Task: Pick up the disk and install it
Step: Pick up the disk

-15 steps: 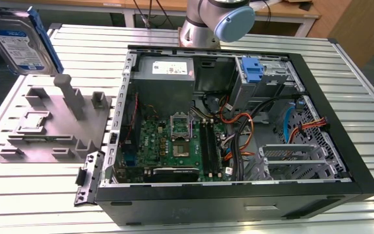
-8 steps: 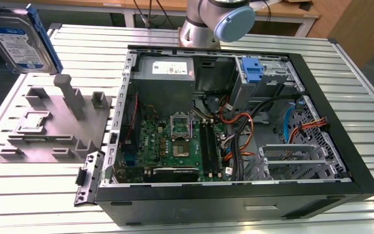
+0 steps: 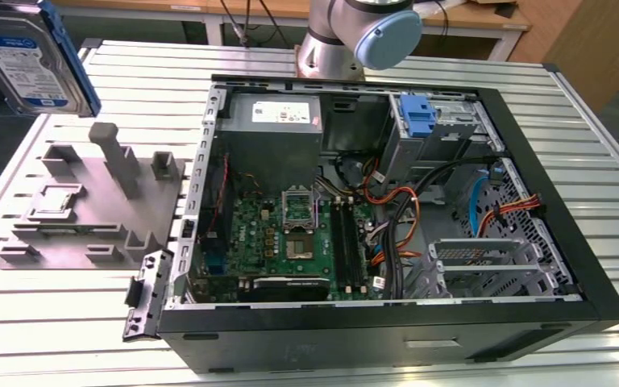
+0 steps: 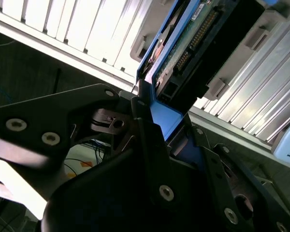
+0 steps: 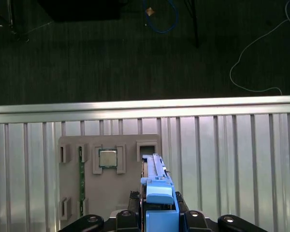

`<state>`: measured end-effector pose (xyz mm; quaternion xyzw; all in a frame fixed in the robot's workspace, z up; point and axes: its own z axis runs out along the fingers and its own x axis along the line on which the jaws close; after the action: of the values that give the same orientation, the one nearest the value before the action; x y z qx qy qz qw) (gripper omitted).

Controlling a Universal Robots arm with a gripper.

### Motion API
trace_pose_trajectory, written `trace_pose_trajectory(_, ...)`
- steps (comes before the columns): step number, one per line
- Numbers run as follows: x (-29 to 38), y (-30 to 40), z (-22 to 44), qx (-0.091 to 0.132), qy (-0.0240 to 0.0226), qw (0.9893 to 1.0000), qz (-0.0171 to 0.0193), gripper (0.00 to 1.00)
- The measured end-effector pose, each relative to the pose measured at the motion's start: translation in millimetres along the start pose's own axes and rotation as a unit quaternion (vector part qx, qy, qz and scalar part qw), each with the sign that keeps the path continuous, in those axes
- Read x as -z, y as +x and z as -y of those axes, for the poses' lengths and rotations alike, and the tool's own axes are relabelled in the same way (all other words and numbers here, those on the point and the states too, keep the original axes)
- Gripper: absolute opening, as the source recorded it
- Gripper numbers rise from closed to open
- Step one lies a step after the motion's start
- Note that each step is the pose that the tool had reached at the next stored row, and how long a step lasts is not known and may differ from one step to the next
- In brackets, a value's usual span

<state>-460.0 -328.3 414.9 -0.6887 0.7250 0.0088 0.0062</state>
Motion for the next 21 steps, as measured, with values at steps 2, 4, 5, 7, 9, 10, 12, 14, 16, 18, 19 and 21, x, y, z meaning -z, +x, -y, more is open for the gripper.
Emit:
trace_pose_trajectory(2, 2.6, 0.0, 0.0, 0.000, 0.0000, 1.0000, 0.0003, 0.36)
trace_pose_trajectory(4, 4.9, -0.1, 0.0, 0.000, 0.0000, 1.0000, 0.0004, 0.36)
trace_pose_trajectory(5, 5.5, -0.1, -0.1, 0.000, 0.0000, 1.0000, 0.0005, 0.36)
trace_pose_trajectory(7, 5.7, -0.1, -0.1, 0.005, 0.0000, 1.0000, 0.0005, 0.36)
trace_pose_trajectory(9, 5.8, -0.1, 0.0, 0.010, -0.0002, 0.9999, 0.0004, 0.36)
trace_pose_trajectory(10, 6.1, -0.1, 0.0, 0.011, -0.0003, 0.9999, 0.0004, 0.36)
trace_pose_trajectory(12, 7.6, -0.2, 0.0, 0.011, -0.0003, 0.9999, 0.0004, 0.36)
trace_pose_trajectory(14, 11.0, -0.3, 0.0, 0.011, -0.0003, 0.9999, 0.0004, 0.36)
trace_pose_trajectory(16, 14.3, -0.3, -0.1, 0.011, -0.0002, 0.9999, 0.0004, 0.36)
trace_pose_trajectory(18, 18.2, -0.4, -0.1, 0.011, -0.0003, 0.9999, 0.0004, 0.36)
trace_pose_trajectory(19, 20.1, -0.4, -0.1, 0.011, -0.0002, 0.9999, 0.0004, 0.36)
trace_pose_trajectory(21, 24.1, -0.5, -0.1, 0.011, -0.0003, 0.9999, 0.0004, 0.36)
